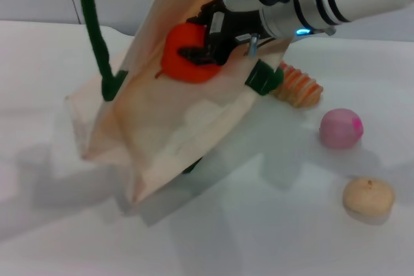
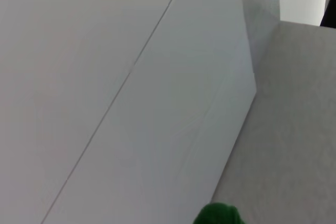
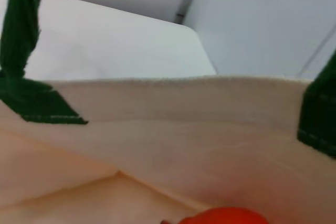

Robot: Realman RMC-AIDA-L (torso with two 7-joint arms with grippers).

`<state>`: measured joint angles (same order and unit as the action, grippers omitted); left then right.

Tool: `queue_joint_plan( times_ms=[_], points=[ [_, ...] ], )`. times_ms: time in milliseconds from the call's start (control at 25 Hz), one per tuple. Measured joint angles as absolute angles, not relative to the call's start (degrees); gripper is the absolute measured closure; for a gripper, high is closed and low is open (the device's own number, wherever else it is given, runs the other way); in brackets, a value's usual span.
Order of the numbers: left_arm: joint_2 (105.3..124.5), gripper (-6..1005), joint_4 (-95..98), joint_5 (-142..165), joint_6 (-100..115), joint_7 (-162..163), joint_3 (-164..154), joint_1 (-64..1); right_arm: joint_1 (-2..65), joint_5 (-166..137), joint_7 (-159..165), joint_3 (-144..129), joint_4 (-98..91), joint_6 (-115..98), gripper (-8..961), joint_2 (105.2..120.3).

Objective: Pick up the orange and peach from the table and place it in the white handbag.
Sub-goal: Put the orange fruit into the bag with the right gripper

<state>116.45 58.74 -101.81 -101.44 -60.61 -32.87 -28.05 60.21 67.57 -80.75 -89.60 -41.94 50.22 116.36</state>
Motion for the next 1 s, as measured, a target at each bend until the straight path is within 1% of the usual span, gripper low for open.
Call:
queue_joint_plan(
  times_ms=[200, 440, 680, 800, 840, 880, 1000],
  points=[
    [116.45, 880, 59.0, -102.1, -100.2, -60.4, -32.8, -27.4, 59.4, 67.6, -79.2, -89.9, -45.0, 52.2, 325, 116.28],
    [116.45, 879, 59.1, -102.6, -98.8, -60.1, -32.7, -26.8, 59.0, 65.0, -77.5, -89.3, -47.3, 58.0, 101, 116.10],
    [116.45, 879, 59.3, -103.0, -97.3, -60.1, -32.6, -26.2, 57.0, 61.5, -74.0, -89.2, -52.1, 60.7, 78, 116.10],
    [116.45, 879, 59.3, -103.0, -96.6, -60.0, -32.4, -26.1, 54.2, 60.0, -72.7, -88.0, -56.8, 63.0, 67, 115.96],
    [116.45, 879, 59.3, -103.0, -96.3, -60.0, -32.3, -26.0, 52.1, 58.2, -72.2, -86.2, -59.7, 64.9, 63, 115.92],
    [116.45, 879, 59.3, -103.0, -96.1, -60.0, -32.3, -25.9, 52.1, 58.2, -72.2, -86.2, -59.7, 64.9, 63, 115.92],
    [116.45, 879, 59.3, -103.0, -95.7, -60.0, -32.3, -25.8, 48.5, 55.1, -71.9, -82.0, -63.3, 66.6, 64, 115.93]
  ],
)
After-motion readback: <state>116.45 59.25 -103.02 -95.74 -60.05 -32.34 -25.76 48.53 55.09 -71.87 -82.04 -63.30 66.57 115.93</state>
